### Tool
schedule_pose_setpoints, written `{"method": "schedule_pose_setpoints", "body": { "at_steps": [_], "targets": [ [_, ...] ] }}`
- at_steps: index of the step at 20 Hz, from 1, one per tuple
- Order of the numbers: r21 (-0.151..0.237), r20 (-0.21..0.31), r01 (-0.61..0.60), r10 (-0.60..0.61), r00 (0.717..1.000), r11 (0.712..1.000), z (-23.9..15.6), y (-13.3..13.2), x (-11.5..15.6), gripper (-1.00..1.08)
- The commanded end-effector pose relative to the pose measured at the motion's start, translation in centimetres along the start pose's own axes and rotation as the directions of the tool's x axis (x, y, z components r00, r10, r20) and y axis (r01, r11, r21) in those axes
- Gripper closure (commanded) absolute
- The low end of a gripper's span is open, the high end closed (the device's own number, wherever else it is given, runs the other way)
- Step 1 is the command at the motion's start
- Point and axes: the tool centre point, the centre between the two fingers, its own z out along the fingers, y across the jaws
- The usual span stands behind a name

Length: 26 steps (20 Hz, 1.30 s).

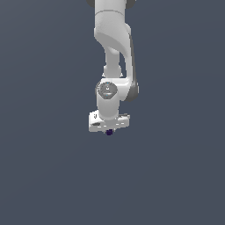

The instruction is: Pick up the object and move it to a goal position.

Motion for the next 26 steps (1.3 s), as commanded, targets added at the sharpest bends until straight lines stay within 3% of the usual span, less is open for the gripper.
{"method": "schedule_pose_setpoints", "body": {
  "at_steps": [1, 19, 26],
  "targets": [
    [0.000, -0.001, 0.001, -0.001, 1.000, 1.000, -1.8, -1.7, 0.1, 1.08],
    [-0.002, -0.001, 0.001, -0.001, 1.000, 1.000, -18.5, -17.0, 1.5, 1.08],
    [-0.001, -0.002, 0.001, -0.001, 1.000, 1.000, -22.8, -21.0, 2.2, 1.08]
  ]
}}
